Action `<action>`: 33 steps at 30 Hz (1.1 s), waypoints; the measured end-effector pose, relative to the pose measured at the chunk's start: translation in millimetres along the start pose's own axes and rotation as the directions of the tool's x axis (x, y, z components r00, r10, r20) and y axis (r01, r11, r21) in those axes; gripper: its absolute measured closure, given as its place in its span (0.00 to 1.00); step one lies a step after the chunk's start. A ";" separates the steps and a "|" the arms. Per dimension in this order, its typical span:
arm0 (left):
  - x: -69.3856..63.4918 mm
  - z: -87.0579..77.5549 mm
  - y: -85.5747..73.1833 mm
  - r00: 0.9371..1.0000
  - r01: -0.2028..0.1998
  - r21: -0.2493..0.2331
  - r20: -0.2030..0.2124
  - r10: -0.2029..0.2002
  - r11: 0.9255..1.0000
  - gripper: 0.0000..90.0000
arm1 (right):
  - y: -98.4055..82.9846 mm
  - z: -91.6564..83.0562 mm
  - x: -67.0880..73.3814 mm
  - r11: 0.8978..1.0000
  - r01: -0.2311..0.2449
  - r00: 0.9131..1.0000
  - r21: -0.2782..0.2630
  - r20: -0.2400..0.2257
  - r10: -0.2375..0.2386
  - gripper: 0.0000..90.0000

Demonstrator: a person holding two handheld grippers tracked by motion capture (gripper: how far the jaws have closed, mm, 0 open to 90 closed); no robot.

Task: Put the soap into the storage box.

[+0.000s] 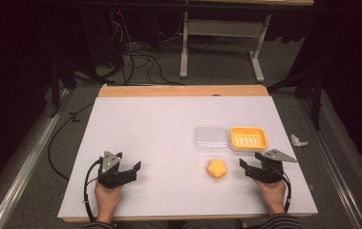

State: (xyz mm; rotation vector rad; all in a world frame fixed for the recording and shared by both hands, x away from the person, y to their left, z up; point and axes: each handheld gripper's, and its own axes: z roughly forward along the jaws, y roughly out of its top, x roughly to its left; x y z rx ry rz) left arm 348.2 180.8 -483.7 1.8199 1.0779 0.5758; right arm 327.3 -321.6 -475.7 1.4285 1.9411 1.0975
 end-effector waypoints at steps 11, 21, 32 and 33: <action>-0.2 0.2 0.1 1.000 -0.002 0.004 -0.002 0.002 1.000 0.21 | -0.1 -5.6 4.7 1.000 -0.012 0.999 -0.026 -0.041 0.011 0.28; -0.3 0.3 0.1 1.000 -0.002 0.004 -0.002 0.002 1.000 0.21 | 3.0 -13.6 14.6 1.000 0.003 0.997 -0.031 -0.078 -0.005 0.28; -0.3 0.5 0.2 1.000 -0.002 0.006 -0.003 0.002 1.000 0.21 | 9.0 -16.4 33.7 0.998 0.054 0.992 -0.011 -0.116 -0.055 0.29; -0.3 0.4 0.2 1.000 -0.003 0.006 -0.003 0.003 1.000 0.21 | 9.4 -16.3 35.5 0.998 0.060 0.991 -0.008 -0.119 -0.061 0.29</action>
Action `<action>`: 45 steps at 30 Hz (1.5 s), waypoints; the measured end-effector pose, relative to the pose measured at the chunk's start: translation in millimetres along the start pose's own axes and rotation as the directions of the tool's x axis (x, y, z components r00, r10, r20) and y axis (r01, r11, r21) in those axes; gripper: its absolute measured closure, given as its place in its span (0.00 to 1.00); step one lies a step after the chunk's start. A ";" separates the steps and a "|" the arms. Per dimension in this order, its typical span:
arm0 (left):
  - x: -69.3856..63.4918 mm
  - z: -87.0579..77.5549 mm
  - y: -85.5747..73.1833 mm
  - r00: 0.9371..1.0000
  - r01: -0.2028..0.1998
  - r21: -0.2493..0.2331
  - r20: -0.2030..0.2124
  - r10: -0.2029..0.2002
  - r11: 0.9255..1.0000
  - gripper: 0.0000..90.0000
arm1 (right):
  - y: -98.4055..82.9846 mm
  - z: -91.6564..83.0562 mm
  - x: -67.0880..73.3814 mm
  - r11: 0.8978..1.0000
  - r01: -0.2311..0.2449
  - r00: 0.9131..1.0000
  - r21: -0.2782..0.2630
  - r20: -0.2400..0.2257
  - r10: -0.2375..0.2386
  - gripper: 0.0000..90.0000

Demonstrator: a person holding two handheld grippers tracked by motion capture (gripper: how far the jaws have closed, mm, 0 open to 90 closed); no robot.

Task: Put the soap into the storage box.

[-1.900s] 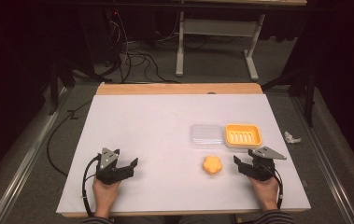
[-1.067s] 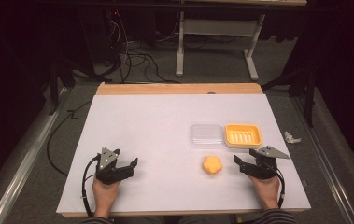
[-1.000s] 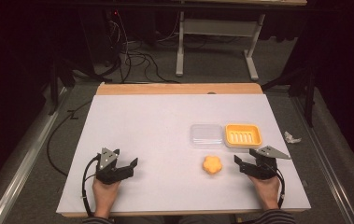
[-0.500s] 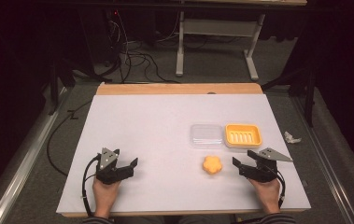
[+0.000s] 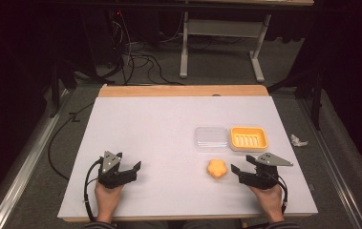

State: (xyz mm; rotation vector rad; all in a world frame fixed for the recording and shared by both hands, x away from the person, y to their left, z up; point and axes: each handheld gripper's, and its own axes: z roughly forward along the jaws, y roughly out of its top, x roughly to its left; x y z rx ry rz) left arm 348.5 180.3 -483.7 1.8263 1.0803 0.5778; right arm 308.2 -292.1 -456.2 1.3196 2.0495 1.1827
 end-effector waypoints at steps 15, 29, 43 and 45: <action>0.4 0.0 0.1 1.000 0.001 0.002 0.003 -0.001 1.000 0.21 | 10.2 12.0 22.0 0.996 0.069 0.997 0.057 -0.041 -0.067 0.29; 0.5 0.0 0.0 1.000 0.005 0.000 0.005 -0.005 1.000 0.21 | 18.6 27.7 36.2 0.985 0.131 0.989 0.116 -0.079 -0.122 0.27; 0.6 -0.3 -0.1 1.000 0.005 -0.004 0.003 -0.005 1.000 0.21 | 21.7 46.3 46.5 0.966 0.176 0.983 0.191 -0.080 -0.163 0.25; 0.6 -0.3 -0.1 1.000 0.005 -0.004 0.003 -0.005 1.000 0.21 | 21.6 49.3 47.3 0.962 0.186 0.982 0.199 -0.079 -0.173 0.25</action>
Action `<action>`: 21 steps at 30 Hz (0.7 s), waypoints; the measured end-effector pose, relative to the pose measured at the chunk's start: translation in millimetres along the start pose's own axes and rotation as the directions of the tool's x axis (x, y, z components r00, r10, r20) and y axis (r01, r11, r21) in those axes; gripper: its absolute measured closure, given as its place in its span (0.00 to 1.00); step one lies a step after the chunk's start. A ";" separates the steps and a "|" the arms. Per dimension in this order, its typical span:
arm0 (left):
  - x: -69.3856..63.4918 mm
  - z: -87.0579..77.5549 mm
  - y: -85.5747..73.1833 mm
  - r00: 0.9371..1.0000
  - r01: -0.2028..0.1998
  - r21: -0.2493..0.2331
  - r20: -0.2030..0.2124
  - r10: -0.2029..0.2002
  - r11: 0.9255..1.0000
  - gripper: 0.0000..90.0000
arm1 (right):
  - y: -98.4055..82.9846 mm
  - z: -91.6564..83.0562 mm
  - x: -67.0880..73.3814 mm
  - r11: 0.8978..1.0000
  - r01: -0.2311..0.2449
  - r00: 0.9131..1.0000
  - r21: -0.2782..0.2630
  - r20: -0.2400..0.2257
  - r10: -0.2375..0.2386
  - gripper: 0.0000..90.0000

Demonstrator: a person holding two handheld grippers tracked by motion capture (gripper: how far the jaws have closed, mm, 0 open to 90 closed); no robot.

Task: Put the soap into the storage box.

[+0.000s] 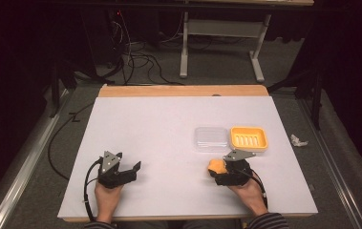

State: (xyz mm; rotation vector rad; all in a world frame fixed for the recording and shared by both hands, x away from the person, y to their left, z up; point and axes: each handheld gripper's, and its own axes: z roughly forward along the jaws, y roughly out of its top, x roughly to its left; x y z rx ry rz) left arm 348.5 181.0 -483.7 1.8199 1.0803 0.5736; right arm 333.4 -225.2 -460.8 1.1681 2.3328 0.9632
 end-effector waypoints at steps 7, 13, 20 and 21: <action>0.0 0.0 0.0 1.000 0.001 0.000 0.000 -0.001 1.000 0.21 | 0.3 7.1 1.8 0.999 0.011 1.000 0.035 0.010 -0.011 0.26; 0.0 -0.1 0.0 1.000 0.000 -0.001 0.000 0.000 1.000 0.21 | 0.5 10.3 3.0 0.998 0.024 1.000 0.055 0.007 -0.024 0.28; -0.1 0.0 0.0 1.000 -0.001 0.000 0.000 0.001 1.000 0.21 | 0.2 12.2 4.4 0.997 0.041 0.999 0.065 0.017 -0.042 0.28; -0.1 0.0 0.0 1.000 -0.001 0.000 0.000 0.001 1.000 0.21 | 0.2 12.6 4.7 0.997 0.048 0.999 0.067 0.021 -0.050 0.28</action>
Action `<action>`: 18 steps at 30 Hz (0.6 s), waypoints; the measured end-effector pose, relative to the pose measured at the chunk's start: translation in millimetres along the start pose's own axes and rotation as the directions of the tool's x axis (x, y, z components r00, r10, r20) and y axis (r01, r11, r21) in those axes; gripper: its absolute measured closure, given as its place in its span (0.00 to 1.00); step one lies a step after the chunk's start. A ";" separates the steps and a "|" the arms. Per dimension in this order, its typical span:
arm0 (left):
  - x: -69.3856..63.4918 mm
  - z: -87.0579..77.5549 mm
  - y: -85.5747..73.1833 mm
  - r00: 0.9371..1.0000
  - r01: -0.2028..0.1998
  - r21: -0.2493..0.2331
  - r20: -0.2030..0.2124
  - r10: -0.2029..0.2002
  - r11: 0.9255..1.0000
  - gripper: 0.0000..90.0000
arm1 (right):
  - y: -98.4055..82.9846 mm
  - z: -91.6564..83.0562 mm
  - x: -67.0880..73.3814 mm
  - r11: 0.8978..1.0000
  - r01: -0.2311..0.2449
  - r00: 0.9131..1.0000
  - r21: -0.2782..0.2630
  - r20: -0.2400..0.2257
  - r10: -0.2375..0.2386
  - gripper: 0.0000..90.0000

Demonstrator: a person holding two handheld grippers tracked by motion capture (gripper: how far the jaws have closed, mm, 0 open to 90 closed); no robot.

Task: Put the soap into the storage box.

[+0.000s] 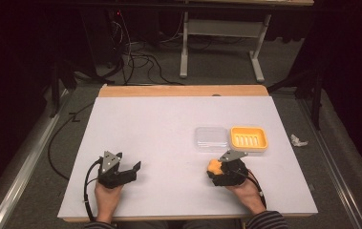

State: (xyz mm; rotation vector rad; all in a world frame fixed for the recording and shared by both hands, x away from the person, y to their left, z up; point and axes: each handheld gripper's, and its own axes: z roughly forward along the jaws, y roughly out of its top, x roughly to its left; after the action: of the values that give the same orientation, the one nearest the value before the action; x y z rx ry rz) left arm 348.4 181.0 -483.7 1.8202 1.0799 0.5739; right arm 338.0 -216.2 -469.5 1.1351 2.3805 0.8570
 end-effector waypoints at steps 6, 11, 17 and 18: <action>0.0 0.0 0.0 1.000 0.000 0.000 0.000 0.000 1.000 0.21 | 0.7 0.7 1.7 1.000 0.016 1.000 0.011 0.009 -0.016 0.29; 0.0 0.0 0.0 1.000 0.001 0.000 0.000 -0.001 1.000 0.21 | 2.3 -0.4 1.4 0.999 0.033 0.999 0.030 0.009 -0.034 0.29; 0.0 0.0 0.0 1.000 0.001 0.000 0.000 -0.001 1.000 0.21 | 1.8 -3.6 0.1 0.999 0.036 0.999 0.009 -0.003 -0.036 0.29; 0.1 0.1 0.0 1.000 0.001 0.000 0.000 -0.001 1.000 0.21 | 2.2 -4.9 0.3 0.999 0.033 0.999 0.006 -0.001 -0.033 0.29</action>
State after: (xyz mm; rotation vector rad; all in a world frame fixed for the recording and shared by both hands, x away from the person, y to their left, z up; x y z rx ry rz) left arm 348.5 181.0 -483.7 1.8194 1.0809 0.5733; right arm 336.3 -216.6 -464.4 1.0944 2.3972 0.8405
